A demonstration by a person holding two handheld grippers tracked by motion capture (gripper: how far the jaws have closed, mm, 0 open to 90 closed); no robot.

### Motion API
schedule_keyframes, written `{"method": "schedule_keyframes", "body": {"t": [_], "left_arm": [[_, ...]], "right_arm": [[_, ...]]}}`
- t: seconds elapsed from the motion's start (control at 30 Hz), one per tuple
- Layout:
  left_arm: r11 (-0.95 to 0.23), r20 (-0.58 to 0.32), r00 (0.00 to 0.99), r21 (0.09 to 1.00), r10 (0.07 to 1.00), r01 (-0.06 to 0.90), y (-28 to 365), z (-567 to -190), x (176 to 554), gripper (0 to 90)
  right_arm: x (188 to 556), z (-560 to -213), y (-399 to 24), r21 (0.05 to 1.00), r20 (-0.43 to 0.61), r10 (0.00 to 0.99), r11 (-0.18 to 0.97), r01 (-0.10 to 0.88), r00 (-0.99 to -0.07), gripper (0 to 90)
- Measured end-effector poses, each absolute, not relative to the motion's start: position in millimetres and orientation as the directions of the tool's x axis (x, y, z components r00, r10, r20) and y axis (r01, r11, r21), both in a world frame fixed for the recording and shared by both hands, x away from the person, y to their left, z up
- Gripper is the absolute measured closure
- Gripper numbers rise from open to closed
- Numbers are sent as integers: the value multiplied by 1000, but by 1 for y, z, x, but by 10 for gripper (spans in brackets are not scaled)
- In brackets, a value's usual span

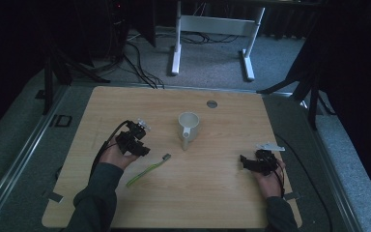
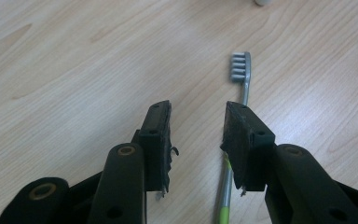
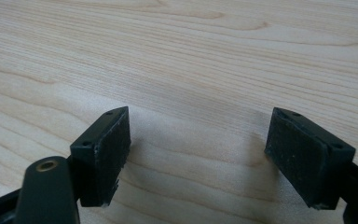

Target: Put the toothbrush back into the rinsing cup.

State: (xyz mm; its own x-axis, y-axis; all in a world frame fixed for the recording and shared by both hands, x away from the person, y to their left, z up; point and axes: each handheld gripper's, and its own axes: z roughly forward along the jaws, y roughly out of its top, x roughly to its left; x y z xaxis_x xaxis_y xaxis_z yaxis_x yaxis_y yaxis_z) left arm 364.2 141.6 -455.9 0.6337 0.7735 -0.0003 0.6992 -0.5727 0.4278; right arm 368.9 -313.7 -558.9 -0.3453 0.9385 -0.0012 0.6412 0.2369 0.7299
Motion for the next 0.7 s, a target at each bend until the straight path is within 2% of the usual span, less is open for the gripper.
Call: {"method": "schedule_keyframes", "body": {"t": [0.7], "left_arm": [[-663, -20, 704, 317, 710, 678, 124, -468, 368, 659]], "right_arm": [[369, -559, -314, 730, -2, 938, 238, 640, -346, 216]]}}
